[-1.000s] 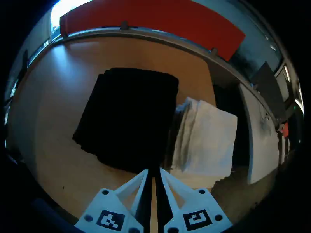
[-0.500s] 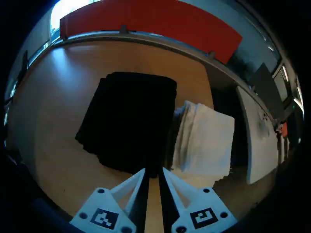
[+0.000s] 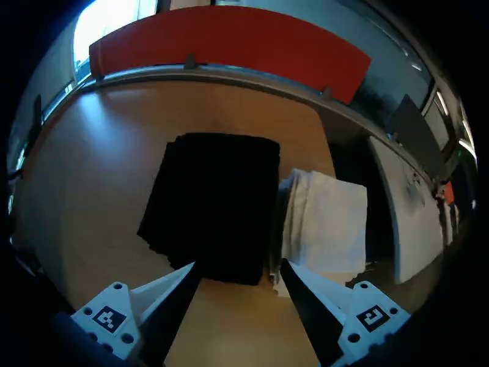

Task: Fold towel

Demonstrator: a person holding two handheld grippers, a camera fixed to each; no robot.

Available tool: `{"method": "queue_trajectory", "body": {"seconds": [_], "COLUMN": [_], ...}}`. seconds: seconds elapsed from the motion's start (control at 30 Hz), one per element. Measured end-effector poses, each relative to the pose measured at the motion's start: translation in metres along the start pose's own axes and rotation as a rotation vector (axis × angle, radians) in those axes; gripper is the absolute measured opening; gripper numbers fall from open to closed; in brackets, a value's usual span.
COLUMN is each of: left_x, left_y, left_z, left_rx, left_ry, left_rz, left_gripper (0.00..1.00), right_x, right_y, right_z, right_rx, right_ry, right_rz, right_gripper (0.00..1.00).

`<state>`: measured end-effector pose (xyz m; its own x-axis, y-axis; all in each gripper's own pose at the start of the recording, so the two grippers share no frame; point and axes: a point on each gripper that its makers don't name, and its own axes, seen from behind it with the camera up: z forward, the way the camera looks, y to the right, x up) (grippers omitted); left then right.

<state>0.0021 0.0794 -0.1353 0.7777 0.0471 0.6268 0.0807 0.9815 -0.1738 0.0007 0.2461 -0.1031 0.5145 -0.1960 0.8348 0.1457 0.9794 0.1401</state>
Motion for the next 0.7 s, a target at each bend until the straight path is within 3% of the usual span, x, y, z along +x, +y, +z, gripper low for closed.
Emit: {"method": "queue_trajectory", "body": {"seconds": [0.37,0.7], "left_x": [0.007,0.016], "left_y": [-0.008,-0.013], "left_z": [-0.001,0.000], "left_rx": [0.012,0.021], "left_ry": [0.019,0.037], "left_rz": [-0.022,-0.027], "left_gripper": [0.92,0.92], "right_x": [0.022,0.061], "right_y": [-0.009,-0.025], "right_z": [-0.007,-0.023], "right_rx": [0.002,-0.017], "right_ry": [0.079,0.242], "right_rz": [0.088,0.153], "right_gripper": [0.97,0.97]}}
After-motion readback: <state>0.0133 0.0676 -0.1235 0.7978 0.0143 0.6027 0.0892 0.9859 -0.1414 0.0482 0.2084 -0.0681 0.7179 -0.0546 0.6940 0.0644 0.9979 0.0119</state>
